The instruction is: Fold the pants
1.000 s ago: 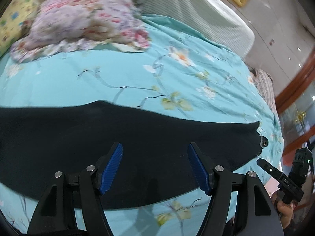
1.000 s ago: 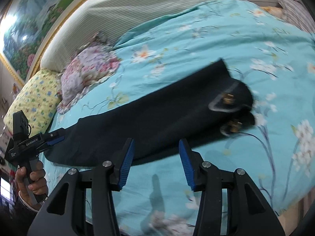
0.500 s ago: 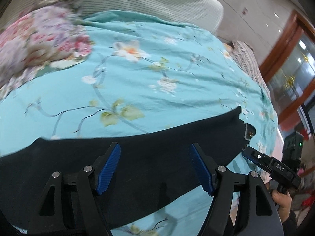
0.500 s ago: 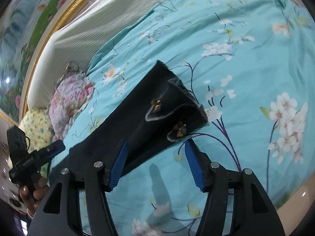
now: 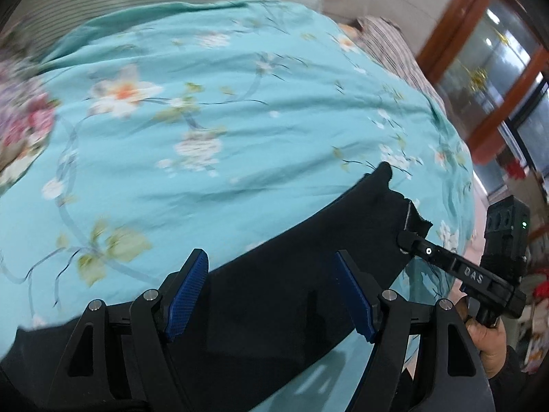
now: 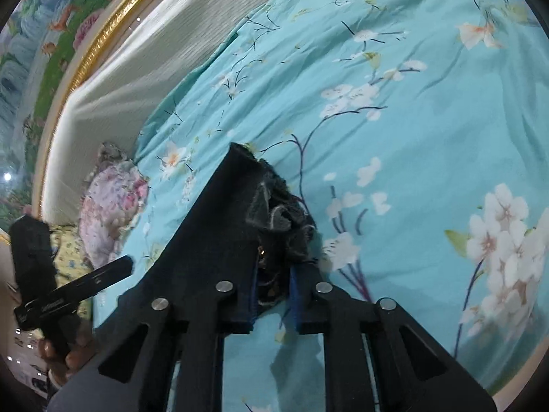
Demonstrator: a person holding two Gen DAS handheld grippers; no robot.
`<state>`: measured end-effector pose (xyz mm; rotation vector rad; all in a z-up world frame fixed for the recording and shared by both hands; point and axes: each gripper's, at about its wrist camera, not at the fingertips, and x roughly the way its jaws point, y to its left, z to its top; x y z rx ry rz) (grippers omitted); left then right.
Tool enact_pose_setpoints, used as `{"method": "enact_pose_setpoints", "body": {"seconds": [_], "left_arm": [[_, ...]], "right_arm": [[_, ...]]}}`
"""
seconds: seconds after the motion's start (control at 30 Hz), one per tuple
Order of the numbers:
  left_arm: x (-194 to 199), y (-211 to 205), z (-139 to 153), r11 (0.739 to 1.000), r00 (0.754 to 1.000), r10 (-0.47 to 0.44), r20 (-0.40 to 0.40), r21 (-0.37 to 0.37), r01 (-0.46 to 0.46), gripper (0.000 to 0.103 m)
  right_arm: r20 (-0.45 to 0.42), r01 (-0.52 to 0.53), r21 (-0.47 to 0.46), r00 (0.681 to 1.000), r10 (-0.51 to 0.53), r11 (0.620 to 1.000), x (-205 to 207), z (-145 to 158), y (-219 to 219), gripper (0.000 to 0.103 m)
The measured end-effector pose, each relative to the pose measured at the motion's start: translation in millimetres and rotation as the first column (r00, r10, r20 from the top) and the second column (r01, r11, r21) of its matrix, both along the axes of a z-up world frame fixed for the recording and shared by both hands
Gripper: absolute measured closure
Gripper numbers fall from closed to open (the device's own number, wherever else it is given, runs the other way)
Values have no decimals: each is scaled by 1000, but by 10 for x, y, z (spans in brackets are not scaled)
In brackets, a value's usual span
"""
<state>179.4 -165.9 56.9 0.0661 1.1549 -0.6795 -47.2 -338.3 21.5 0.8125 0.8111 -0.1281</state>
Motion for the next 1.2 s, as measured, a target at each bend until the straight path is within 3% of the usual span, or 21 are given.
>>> {"method": "enact_pose_setpoints", "body": {"seconds": [0.33, 0.43, 0.53, 0.63, 0.67, 0.7, 0.87, 1.2], "left_arm": [[261, -886, -291, 975, 970, -219, -109, 15, 222, 28], [350, -1058, -422, 968, 951, -249, -181, -21, 249, 30], [339, -1220, -456, 952, 933, -307, -187, -43, 304, 33], [295, -1336, -445, 939, 922, -343, -178, -50, 340, 54], [287, -1348, -425, 937, 920, -349, -176, -62, 344, 73], [267, -1335, -395, 935, 919, -353, -175, -81, 344, 85], [166, -1235, -223, 937, 931, -342, -128, -119, 328, 91], [64, -718, 254, 943, 961, -272, -51, -212, 256, 92]], "right_arm": [[57, -11, 19, 998, 10, 1000, -164, 13, -153, 90], [61, -16, 29, 998, 15, 999, -188, -9, -167, 90], [69, -20, 41, 998, 17, 999, -210, -23, -174, 90], [78, -29, 50, 997, 25, 998, -203, -26, -160, 90], [82, -32, 56, 996, 27, 998, -206, -29, -160, 90], [83, -37, 57, 996, 32, 998, -183, -29, -161, 90], [121, -51, 56, 992, 44, 997, -187, 50, -121, 90], [245, -140, 59, 962, 122, 988, -93, 380, 98, 90]]}}
